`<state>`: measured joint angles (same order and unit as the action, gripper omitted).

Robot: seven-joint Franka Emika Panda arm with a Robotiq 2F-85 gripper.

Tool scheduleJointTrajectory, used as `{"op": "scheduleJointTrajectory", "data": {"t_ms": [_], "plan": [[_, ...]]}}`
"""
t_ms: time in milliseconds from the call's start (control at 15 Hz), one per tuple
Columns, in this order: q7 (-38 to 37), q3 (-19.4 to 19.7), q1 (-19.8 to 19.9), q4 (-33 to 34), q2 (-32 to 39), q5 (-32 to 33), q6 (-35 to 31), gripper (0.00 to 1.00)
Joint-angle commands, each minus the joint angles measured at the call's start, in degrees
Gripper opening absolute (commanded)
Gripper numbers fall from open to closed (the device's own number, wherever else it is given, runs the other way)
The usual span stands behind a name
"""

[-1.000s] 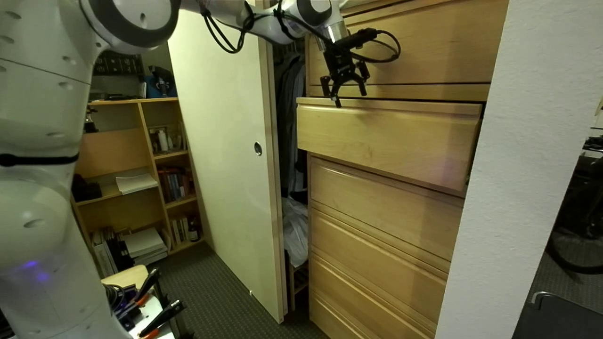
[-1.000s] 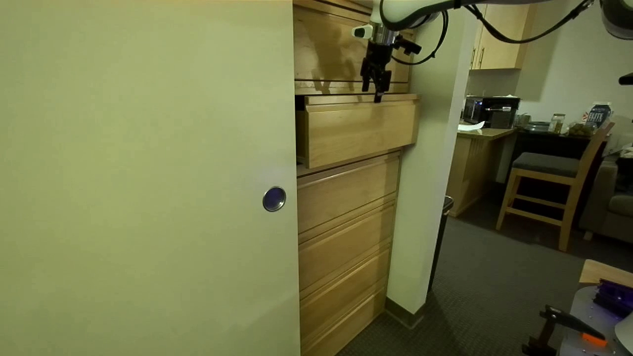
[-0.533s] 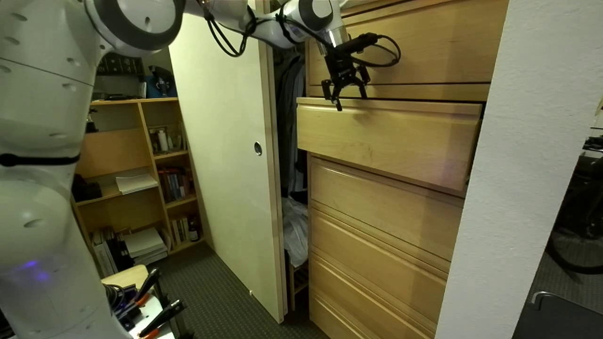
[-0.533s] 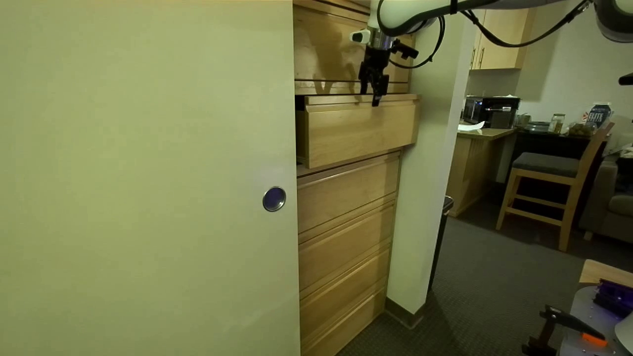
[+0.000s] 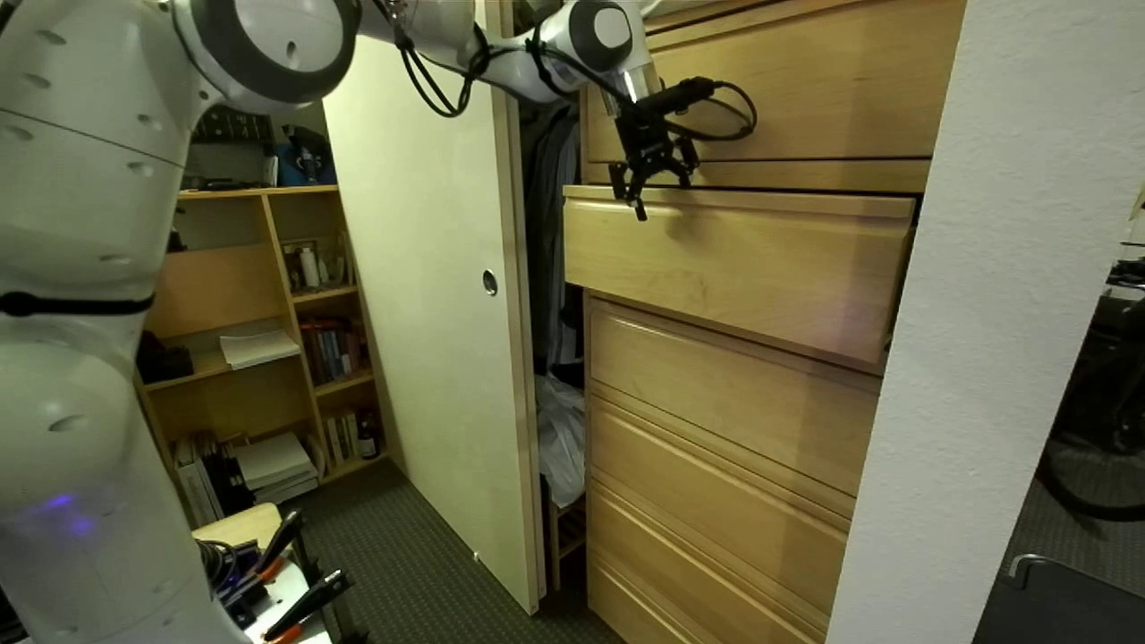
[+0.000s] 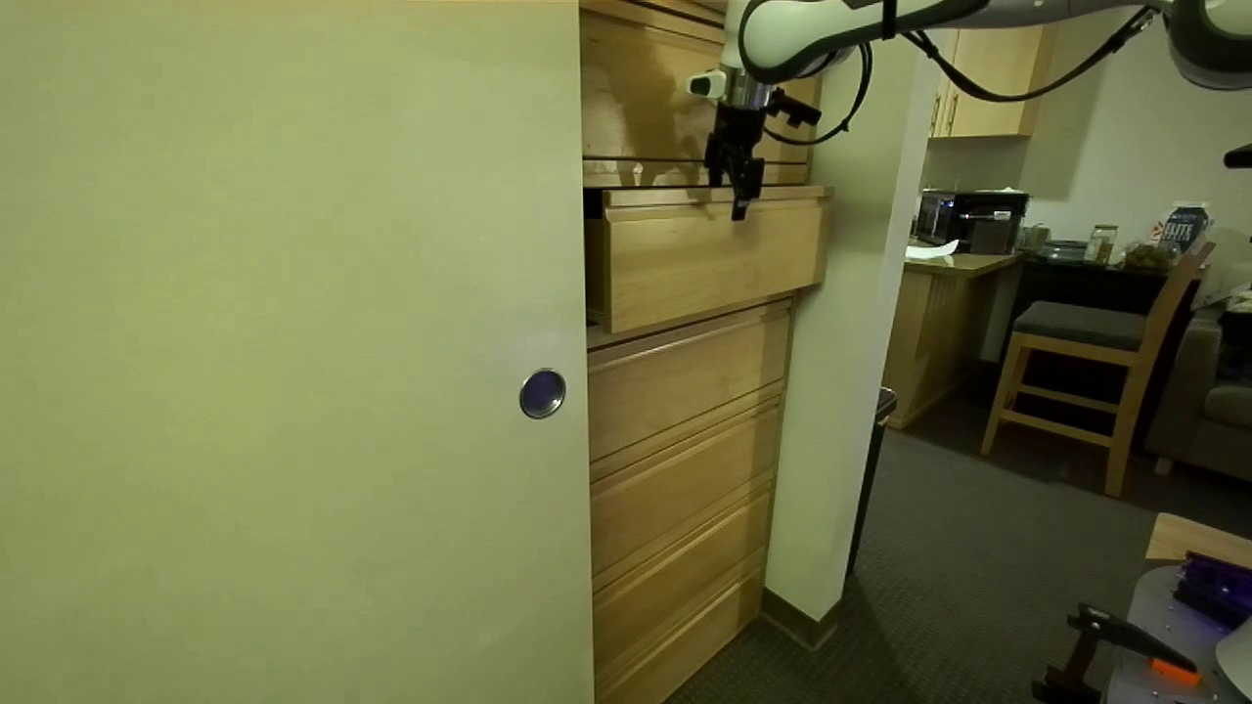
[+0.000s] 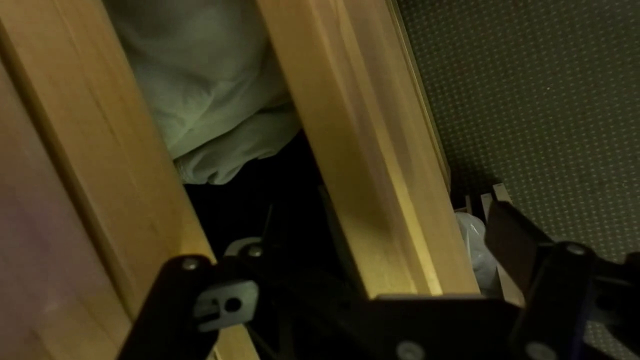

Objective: Open the second drawer

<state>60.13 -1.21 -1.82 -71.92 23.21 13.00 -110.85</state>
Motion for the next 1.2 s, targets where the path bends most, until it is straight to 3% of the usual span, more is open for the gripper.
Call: {"op": "scheduleJointTrajectory", "data": {"t_ms": [0,1133], "plan": [[1.85,0.14,-0.02,-0.01,0.27,1.21,-0.01,1.0],[1.7,0.17,-0.13,-3.15,-5.45,1.22,13.67,1.0]]}}
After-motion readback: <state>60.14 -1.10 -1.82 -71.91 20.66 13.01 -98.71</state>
